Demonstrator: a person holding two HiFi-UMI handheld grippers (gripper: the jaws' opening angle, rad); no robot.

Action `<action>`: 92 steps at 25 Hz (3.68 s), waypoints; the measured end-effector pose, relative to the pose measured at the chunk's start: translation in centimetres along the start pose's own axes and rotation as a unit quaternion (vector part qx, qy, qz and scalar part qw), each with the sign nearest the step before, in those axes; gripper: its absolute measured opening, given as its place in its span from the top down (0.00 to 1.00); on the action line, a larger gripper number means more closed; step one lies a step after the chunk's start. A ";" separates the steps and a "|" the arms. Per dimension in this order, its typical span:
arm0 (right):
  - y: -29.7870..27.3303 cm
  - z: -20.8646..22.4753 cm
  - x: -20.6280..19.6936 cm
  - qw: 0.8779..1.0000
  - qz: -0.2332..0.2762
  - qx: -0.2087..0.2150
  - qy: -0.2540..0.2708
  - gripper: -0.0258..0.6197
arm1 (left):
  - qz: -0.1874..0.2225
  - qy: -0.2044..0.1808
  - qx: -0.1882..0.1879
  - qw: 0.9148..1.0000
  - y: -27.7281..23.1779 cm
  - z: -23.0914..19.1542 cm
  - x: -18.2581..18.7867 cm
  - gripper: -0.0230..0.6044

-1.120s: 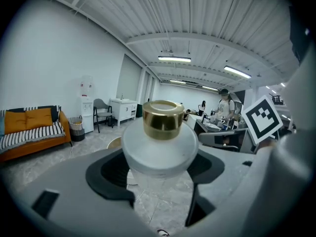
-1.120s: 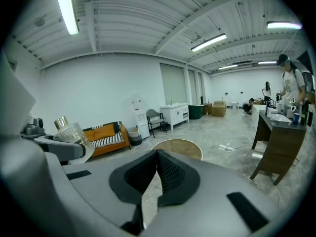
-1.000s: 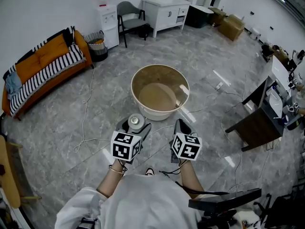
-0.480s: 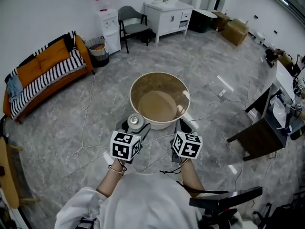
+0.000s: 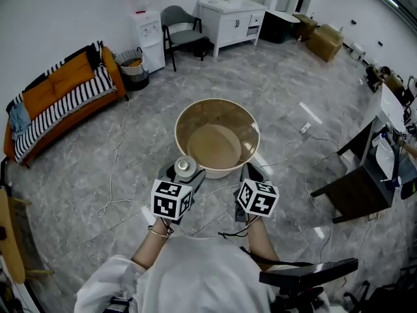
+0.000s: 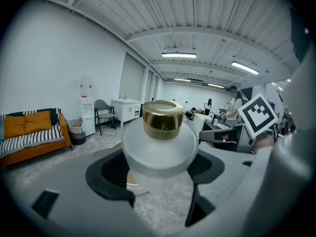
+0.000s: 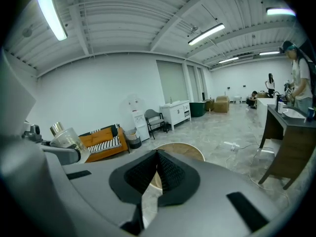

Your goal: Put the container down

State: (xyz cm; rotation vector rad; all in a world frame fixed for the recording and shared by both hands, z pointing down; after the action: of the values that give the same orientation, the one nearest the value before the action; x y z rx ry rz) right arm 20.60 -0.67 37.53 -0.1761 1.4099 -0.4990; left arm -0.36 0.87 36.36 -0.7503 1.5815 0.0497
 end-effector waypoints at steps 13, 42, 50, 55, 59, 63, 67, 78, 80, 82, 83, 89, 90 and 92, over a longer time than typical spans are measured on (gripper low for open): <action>-4.4 2.3 0.0 0.999 -0.024 -0.022 -0.004 0.92 | -0.003 0.012 -0.007 1.000 -5.6 -3.3 0.7 0.43; -29.4 1.6 11.4 0.998 0.000 -0.046 -0.037 0.92 | -0.027 -0.017 -0.053 0.998 -26.6 -21.4 12.8 0.43; -33.1 5.0 8.5 0.996 -0.063 -0.050 -0.047 0.92 | -0.047 0.021 -0.025 0.998 -30.6 -23.4 10.9 0.43; -36.2 5.5 10.2 0.997 -0.079 -0.018 -0.008 0.92 | -0.039 0.059 -0.014 0.997 -31.5 -23.0 11.0 0.43; -38.8 5.5 9.8 0.996 -0.087 0.008 0.014 0.92 | -0.042 0.046 0.003 0.998 -32.6 -23.1 9.7 0.43; -41.2 5.4 7.7 0.995 -0.095 0.029 0.027 0.92 | -0.056 0.051 0.010 0.997 -33.8 -23.4 6.5 0.43; -44.2 5.8 3.7 0.992 -0.116 0.037 0.036 0.92 | -0.082 0.064 0.015 0.994 -36.1 -24.5 1.4 0.43; -52.7 7.0 -9.2 0.986 -0.163 0.032 0.014 0.92 | -0.112 0.075 0.018 0.991 -43.5 -28.3 -11.0 0.43; -53.1 7.1 -10.7 0.984 -0.173 0.029 0.010 0.92 | -0.122 0.078 0.017 0.989 -44.0 -28.6 -12.5 0.43; -53.3 7.3 -11.5 0.983 -0.179 0.028 0.009 0.92 | -0.131 0.076 0.015 0.988 -44.5 -28.7 -13.6 0.43; -53.4 7.4 -11.9 0.983 -0.181 0.027 0.008 0.92 | -0.136 0.074 0.012 0.988 -44.8 -28.7 -14.0 0.43; -54.3 8.6 -12.6 0.982 -0.185 0.021 0.005 0.92 | -0.147 0.069 -0.002 0.987 -47.3 -28.7 -14.9 0.43; -54.6 8.8 -12.7 0.982 -0.186 0.021 0.004 0.92 | -0.147 0.073 -0.004 0.986 -47.7 -28.8 -15.0 0.43; -55.1 9.2 -12.9 0.982 -0.187 0.019 0.003 0.92 | -0.146 0.082 -0.006 0.986 -48.8 -29.2 -15.2 0.43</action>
State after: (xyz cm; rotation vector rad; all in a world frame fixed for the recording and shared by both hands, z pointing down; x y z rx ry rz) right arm 15.96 -45.46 73.10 -0.4133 1.3765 -0.8367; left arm -2.88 -44.01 74.37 -1.0098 1.6118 -0.2212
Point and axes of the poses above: the fingertips, and each gripper's own axes: y backward along the fingers, z to its right, x out of its top, the point moved 5 cm from there along y, backward along the fingers, and after that the axes turned 3 degrees about y, right-handed, at the moved point
